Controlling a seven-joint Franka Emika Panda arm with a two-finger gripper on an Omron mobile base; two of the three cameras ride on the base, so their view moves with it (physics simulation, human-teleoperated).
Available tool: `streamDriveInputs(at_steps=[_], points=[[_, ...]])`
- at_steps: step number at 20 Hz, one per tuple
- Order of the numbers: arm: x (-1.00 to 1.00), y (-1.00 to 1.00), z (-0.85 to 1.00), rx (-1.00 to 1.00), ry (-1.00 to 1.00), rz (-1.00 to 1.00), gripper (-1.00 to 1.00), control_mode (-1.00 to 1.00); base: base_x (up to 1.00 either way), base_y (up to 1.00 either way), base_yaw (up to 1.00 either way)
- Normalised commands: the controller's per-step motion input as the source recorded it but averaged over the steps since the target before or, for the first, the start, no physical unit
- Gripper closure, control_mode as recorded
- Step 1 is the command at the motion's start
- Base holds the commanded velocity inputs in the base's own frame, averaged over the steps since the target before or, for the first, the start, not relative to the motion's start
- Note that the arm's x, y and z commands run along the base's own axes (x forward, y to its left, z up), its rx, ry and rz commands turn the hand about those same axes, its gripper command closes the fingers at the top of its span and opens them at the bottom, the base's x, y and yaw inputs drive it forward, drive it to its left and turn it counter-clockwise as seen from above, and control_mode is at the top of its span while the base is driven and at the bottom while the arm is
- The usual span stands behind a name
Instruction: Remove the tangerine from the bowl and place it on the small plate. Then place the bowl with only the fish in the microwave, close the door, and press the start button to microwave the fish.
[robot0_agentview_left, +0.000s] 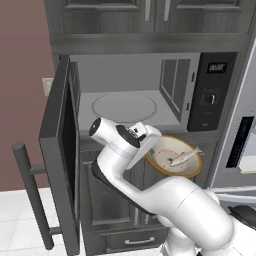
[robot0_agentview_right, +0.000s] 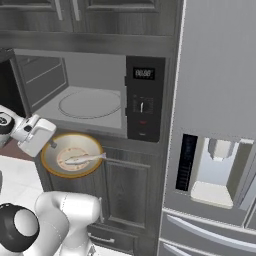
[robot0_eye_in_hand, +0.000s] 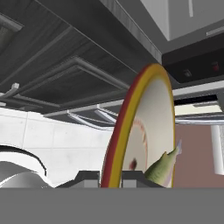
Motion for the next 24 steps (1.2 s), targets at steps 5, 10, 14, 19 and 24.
streamDriveInputs(at_steps=[5,10,14,19,24], points=[[0.0,0.0,0.0,0.0,0.0,0.0,1.0,1.0,0.18,0.2,-0.01],[0.0,0.0,0.0,0.0,0.0,0.0,1.0,1.0,0.09,0.22,-0.02],[0.0,0.0,0.0,0.0,0.0,0.0,1.0,1.0,0.0,0.2,-0.04],[0.0,0.0,0.0,0.0,0.0,0.0,1.0,1.0,0.08,0.39,-0.05],[0.0,0.0,0.0,0.0,0.0,0.0,1.0,1.0,0.04,0.23,-0.03]])
